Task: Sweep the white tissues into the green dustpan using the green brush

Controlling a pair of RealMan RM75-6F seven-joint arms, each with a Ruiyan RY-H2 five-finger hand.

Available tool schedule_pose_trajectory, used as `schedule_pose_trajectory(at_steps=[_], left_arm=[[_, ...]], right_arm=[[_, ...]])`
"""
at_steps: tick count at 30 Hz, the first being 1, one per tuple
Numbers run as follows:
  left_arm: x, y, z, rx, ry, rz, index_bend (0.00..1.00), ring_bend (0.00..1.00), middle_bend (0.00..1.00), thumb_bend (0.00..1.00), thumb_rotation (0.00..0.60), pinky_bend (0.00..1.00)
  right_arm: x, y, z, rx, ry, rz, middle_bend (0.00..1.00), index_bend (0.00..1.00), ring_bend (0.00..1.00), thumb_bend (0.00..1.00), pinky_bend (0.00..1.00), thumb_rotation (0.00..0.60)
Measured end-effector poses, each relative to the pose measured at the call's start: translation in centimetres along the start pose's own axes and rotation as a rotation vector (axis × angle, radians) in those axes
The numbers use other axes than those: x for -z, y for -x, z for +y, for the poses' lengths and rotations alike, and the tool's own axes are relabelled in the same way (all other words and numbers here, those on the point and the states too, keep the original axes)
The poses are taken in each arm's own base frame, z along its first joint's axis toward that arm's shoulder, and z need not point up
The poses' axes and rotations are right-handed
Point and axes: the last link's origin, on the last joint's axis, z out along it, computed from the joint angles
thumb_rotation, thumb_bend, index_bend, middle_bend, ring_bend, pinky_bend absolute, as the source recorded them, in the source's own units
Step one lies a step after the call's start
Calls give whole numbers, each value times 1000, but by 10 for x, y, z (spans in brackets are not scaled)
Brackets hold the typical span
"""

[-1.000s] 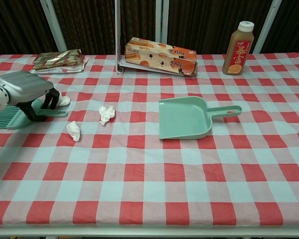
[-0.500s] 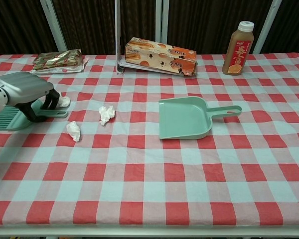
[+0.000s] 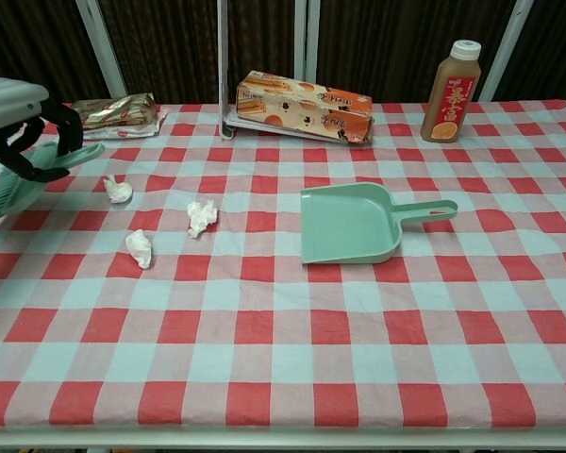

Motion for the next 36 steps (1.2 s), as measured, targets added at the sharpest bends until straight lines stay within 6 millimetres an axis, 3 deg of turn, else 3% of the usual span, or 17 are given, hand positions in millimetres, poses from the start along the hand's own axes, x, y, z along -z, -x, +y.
schedule_pose_trajectory(at_steps=[8,17,23,36], left_arm=[[24,-19,-8,66,49,89,526,754,547,381,600,902],[31,-17,-11,71,49,75,526,754,547,381,600,902],[32,-14,-13,68,46,61,526,754,547,380,600,902],[31,-13,-14,65,46,46,525,753,547,381,600,902]], right_arm=[[-73,31,-48,48,-93,-119,359,284,123,216,143,600],[-126,57,-97,102,-125,-150,402,338,148,233,166,600],[-140,62,-107,131,-113,-160,402,344,148,233,166,600],[-148,69,-126,197,-136,-151,439,406,166,244,166,600]])
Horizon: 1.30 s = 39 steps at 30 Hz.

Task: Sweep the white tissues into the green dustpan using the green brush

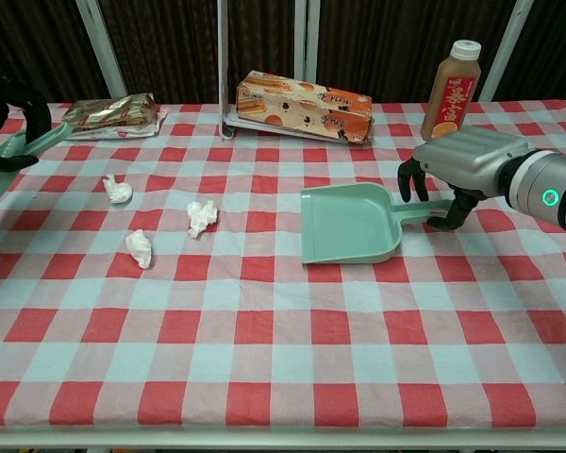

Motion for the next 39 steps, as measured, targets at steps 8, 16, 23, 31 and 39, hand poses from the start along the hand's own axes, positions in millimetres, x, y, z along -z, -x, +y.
schedule_pose_trajectory(at_steps=[8,16,23,31,39], left_arm=[[-2,3,-5,-5,-12,-10,525,754,547,380,600,902],[-15,4,-21,-22,-45,-16,526,753,547,381,600,902],[-40,2,-38,6,-70,-34,526,751,547,381,600,902],[-77,14,-26,58,-33,-83,525,740,545,381,600,902],[-92,28,4,136,65,-132,526,740,544,382,600,902]], right_arm=[[-3,0,-5,-1,-1,7,528,573,238,330,196,600],[-8,-16,-10,-25,-21,26,575,644,268,346,211,600],[-12,-27,-18,-38,-30,7,575,648,268,345,211,600],[-18,-35,-25,-31,-17,-18,575,649,268,344,211,600],[-27,-36,-40,-25,-26,-28,575,648,268,344,211,600]])
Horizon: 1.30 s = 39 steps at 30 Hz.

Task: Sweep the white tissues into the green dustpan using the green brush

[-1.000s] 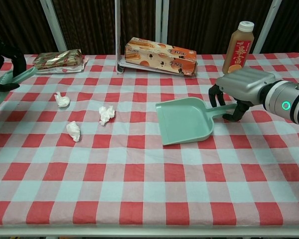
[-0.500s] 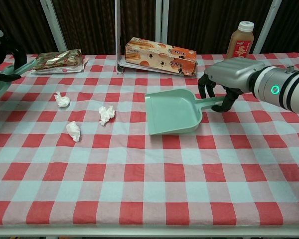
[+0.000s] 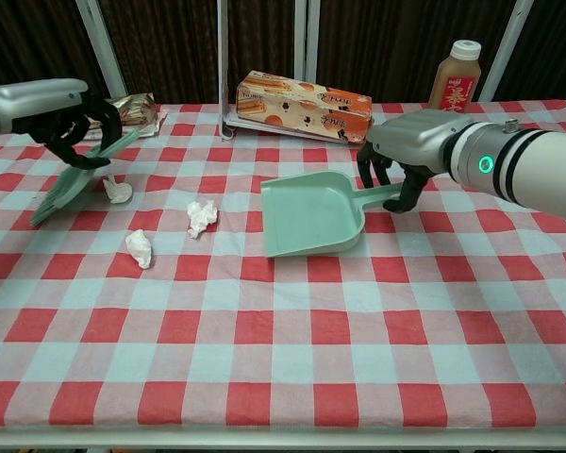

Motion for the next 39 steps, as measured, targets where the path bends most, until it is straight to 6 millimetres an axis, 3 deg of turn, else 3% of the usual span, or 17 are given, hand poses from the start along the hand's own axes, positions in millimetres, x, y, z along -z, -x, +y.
schedule_pose_trajectory(at_steps=[10,28,33,39], left_arm=[[-16,18,49,80,159,-44,526,737,544,382,600,902],[-26,23,108,399,275,-100,526,737,544,382,600,902],[-25,18,115,486,295,-83,525,737,542,382,600,902],[-17,5,102,468,276,-38,524,737,541,383,600,902]], right_arm=[[-11,4,-19,17,-25,5,575,649,271,344,212,600],[-20,10,-34,-28,-44,17,575,649,272,345,212,600],[-21,11,-38,-43,-59,23,575,649,271,345,212,600],[-21,13,-37,-17,-82,24,576,651,272,345,211,600]])
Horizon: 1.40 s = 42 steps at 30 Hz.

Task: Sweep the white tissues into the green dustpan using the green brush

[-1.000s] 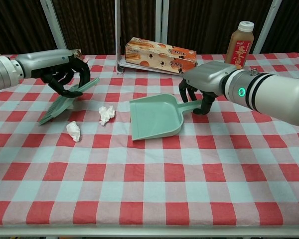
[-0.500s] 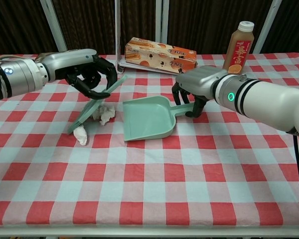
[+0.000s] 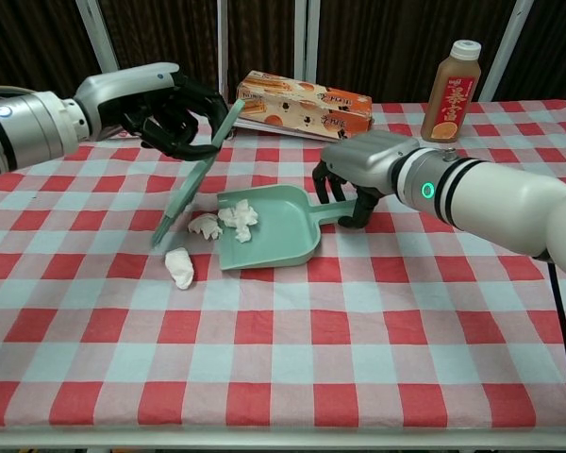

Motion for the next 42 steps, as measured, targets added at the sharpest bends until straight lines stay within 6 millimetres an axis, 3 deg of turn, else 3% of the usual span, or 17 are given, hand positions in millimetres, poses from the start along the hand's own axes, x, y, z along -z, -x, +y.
schedule_pose_trajectory(at_steps=[6,13,16,25,42], left_arm=[[32,-7,-7,-38,-49,45,524,737,541,383,600,902],[72,10,-3,-51,-114,85,525,737,540,384,600,902],[80,18,1,-59,-133,104,525,737,540,384,600,902],[66,46,5,-101,-154,163,524,737,540,383,600,902],[30,78,24,-49,-107,203,525,726,540,383,600,902]], right_arm=[[5,-2,12,51,-17,-1,575,653,272,346,211,600],[11,-3,18,89,-45,-8,576,658,272,345,211,600],[10,-4,16,96,-50,-7,576,660,272,346,211,600],[8,-7,4,131,-62,-8,576,664,278,345,211,600],[5,-10,-11,100,-58,1,583,677,294,346,211,600]])
